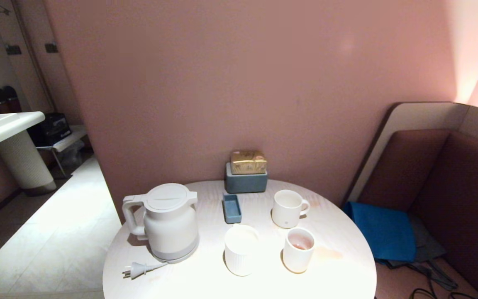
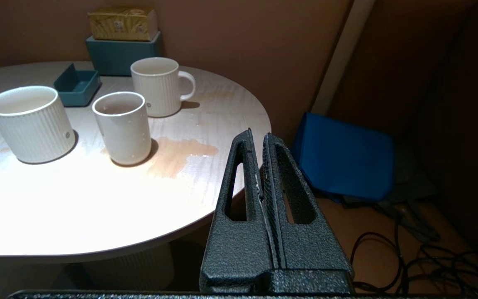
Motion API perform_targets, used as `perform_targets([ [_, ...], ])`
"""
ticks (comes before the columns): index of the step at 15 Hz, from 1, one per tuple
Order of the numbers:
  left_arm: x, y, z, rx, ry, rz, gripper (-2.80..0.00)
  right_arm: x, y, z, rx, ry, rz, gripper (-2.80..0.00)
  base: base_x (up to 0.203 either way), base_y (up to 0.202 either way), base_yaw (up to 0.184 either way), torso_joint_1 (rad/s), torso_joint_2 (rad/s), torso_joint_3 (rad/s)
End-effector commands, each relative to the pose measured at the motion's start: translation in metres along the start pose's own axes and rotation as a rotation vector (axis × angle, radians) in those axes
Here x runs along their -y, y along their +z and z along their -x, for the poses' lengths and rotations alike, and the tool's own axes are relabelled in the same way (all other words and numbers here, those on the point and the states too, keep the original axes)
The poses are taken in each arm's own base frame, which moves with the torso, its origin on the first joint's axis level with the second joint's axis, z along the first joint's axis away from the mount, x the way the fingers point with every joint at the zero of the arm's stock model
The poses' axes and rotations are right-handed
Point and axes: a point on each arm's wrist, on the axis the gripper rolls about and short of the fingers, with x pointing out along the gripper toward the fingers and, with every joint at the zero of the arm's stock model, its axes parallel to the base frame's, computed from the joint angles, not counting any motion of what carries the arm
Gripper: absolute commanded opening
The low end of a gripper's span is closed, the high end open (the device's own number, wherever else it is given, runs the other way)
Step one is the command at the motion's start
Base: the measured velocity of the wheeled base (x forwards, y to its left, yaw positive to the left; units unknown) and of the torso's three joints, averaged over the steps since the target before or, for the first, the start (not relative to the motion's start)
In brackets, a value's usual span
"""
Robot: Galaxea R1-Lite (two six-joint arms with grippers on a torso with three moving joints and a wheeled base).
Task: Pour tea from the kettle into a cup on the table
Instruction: Pick up the cup
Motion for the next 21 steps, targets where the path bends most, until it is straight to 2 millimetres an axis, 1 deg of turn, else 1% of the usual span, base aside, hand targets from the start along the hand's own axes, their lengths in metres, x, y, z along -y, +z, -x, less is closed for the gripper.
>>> perform_targets([
  [1, 0.000, 0.000, 0.000, -0.001, 0.003, -0.036, -2.80, 0.000, 0.000, 0.000, -0.001, 0.001, 0.001, -2.80, 0.000, 0.000, 0.000, 0.000, 0.00, 0.000],
  [3, 0.001, -0.002, -0.001, -0.006, -0.037, -0.183, -2.80, 0.000, 0.000, 0.000, 0.000, 0.003, 0.003, -2.80, 0.000, 0.000, 0.000, 0.000, 0.00, 0.000],
  [4, 0.001, -0.002, -0.001, -0.006, -0.041, -0.171, -2.80, 0.000, 0.000, 0.000, -0.001, 0.002, 0.003, -2.80, 0.000, 0.000, 0.000, 0.000, 0.00, 0.000],
  [6, 0.000, -0.002, -0.001, -0.006, -0.006, -0.056, -2.80, 0.000, 0.000, 0.000, -0.002, 0.002, 0.000, -2.80, 0.000, 0.000, 0.000, 0.000, 0.00, 0.000],
  [9, 0.000, -0.002, -0.001, -0.005, -0.004, -0.048, -2.80, 0.000, 0.001, 0.000, 0.003, -0.006, 0.003, -2.80, 0.000, 0.000, 0.000, 0.000, 0.00, 0.000],
  [10, 0.000, -0.002, -0.001, -0.005, -0.004, -0.041, -2.80, 0.000, 0.009, 0.003, 0.031, -0.009, 0.003, -2.80, 0.000, 0.000, 0.000, 0.000, 0.00, 0.000],
  [12, 0.000, -0.002, -0.001, -0.005, -0.004, -0.042, -2.80, 0.001, 0.044, 0.010, 0.097, -0.013, 0.000, -2.80, 0.000, 0.000, 0.000, 0.000, 0.00, 0.000],
  [14, 0.000, -0.002, -0.001, -0.005, -0.004, -0.042, -2.80, 0.001, 0.077, 0.004, 0.078, -0.012, 0.000, -2.80, 0.000, 0.000, 0.000, 0.000, 0.00, 0.000],
  [16, 0.000, -0.002, -0.001, -0.005, -0.004, -0.042, -2.80, 0.001, 0.099, -0.013, 0.006, -0.005, 0.000, -2.80, 0.000, 0.000, 0.000, 0.000, 0.00, 0.000],
  [17, 0.000, -0.002, -0.001, -0.005, -0.004, -0.042, -2.80, 0.001, 0.108, -0.024, -0.038, 0.002, 0.000, -2.80, 0.000, 0.000, 0.000, 0.000, 0.00, 0.000],
  [18, 0.000, -0.002, -0.001, -0.005, -0.004, -0.042, -2.80, 0.001, 0.115, -0.040, -0.098, 0.026, -0.002, -2.80, 0.000, 0.000, 0.000, 0.000, 0.00, 0.000],
  [19, 0.000, -0.002, -0.001, -0.003, -0.004, -0.042, -2.80, -0.001, 0.120, -0.057, -0.156, 0.079, -0.003, -2.80, 0.000, 0.000, 0.000, 0.000, 0.00, 0.000],
  [21, 0.000, -0.002, -0.001, -0.005, -0.004, -0.042, -2.80, -0.005, 0.125, -0.090, -0.225, 0.266, 0.037, -2.80, 0.000, 0.000, 0.000, 0.000, 0.00, 0.000],
])
